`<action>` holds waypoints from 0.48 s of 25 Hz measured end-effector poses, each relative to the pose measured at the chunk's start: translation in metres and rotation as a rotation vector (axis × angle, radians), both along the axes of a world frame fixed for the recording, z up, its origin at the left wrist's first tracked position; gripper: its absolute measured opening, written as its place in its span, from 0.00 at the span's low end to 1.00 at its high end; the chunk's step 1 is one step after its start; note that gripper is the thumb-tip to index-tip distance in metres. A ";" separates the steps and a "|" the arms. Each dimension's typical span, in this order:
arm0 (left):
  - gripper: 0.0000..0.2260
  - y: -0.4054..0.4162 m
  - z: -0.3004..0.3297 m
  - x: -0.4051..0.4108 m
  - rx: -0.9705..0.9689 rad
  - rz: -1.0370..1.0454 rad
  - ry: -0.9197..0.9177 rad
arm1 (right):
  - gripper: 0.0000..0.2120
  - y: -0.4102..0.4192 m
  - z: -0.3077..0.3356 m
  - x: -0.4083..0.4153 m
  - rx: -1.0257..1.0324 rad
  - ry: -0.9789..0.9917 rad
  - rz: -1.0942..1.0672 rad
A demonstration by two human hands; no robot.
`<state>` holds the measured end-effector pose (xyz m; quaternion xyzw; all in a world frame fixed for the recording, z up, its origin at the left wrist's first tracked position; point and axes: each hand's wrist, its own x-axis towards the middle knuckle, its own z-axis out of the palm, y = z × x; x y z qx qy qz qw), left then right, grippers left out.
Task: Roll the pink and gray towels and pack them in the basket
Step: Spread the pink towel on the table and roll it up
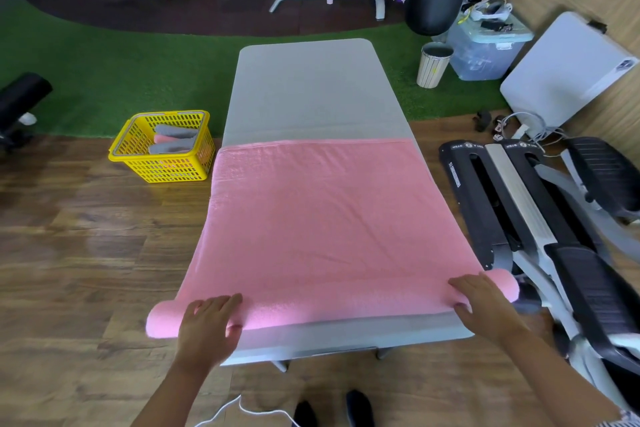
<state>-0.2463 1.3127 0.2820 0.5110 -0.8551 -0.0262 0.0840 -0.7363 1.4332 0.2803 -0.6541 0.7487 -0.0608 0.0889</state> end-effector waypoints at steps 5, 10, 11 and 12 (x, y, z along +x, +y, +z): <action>0.22 -0.006 0.004 0.003 0.002 0.059 0.017 | 0.20 -0.014 0.010 0.004 0.109 -0.014 -0.024; 0.19 -0.001 -0.010 0.001 -0.037 0.035 0.057 | 0.25 -0.003 -0.005 0.011 -0.005 -0.031 0.088; 0.21 0.000 -0.011 0.002 -0.020 0.029 0.055 | 0.25 -0.001 -0.009 0.011 0.013 -0.046 0.076; 0.23 -0.001 -0.013 0.003 -0.011 0.018 0.055 | 0.25 0.000 -0.009 0.011 0.029 -0.059 0.053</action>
